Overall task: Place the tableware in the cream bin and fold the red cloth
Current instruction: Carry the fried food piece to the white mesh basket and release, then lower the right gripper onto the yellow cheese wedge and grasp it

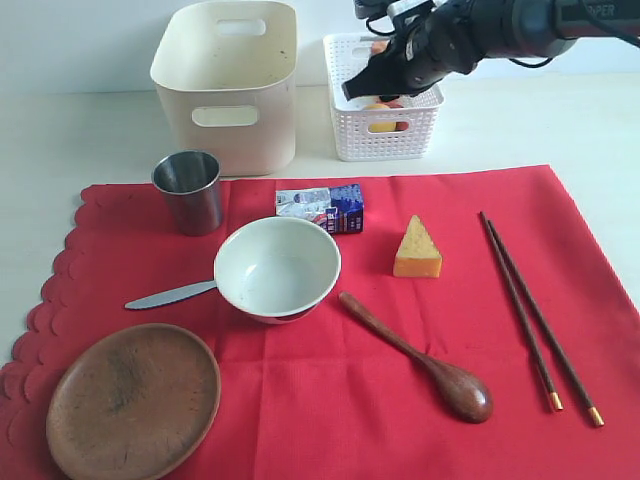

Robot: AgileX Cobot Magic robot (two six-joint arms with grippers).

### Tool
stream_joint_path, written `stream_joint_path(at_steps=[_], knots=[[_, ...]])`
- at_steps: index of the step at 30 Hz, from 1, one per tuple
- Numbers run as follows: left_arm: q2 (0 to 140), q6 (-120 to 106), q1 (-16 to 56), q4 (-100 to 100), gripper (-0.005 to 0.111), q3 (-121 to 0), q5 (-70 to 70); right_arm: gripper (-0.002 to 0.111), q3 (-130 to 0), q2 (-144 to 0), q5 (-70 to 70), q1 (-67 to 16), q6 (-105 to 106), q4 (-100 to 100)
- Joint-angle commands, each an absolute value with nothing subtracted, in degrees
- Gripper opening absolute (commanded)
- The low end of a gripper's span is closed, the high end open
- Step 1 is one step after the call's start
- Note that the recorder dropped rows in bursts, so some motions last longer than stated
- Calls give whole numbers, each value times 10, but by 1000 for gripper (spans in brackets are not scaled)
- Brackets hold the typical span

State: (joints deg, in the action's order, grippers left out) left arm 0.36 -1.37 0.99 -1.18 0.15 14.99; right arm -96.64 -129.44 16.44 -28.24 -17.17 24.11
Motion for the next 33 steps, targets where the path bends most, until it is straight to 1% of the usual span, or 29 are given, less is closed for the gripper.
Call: stream_joint_path(at_steps=[1,2,5,10,12,17,23,25,26,28,29,30,33], knots=[[0,-13,13,-11,3,0,147,38,-969,-1298,148,-287,-166,246],[0,-13,13,-11,3,0,147,45,-969,-1299,147,-287,-166,246],[0,-13,13,-11,3,0,147,59,-969,-1299,146,-287,-166,246],[0,-13,13,-11,3,0,147,75,-969,-1299,143,-287,-167,245],[0,-13,13,-11,3,0,147,77,-969,-1299,143,-287,-167,245],[0,-13,13,-11,3,0,147,77,-969,-1288,156,-287,-165,245],[0,-13,13,-11,3,0,147,77,-969,-1241,211,-287,-165,254],[0,-13,13,-11,3,0,147,75,-969,-1224,234,-287,-164,262],[0,-13,13,-11,3,0,147,71,-969,-1215,247,-287,-164,268],[0,-13,13,-11,3,0,147,61,-969,-1199,271,-287,-164,276],[0,-13,13,-11,3,0,147,52,-969,-1188,285,-287,-164,276],[0,-13,13,-11,3,0,147,46,-969,-1182,292,-287,-164,276],[0,-13,13,-11,3,0,147,23,-969,-1161,318,-287,-165,276]])
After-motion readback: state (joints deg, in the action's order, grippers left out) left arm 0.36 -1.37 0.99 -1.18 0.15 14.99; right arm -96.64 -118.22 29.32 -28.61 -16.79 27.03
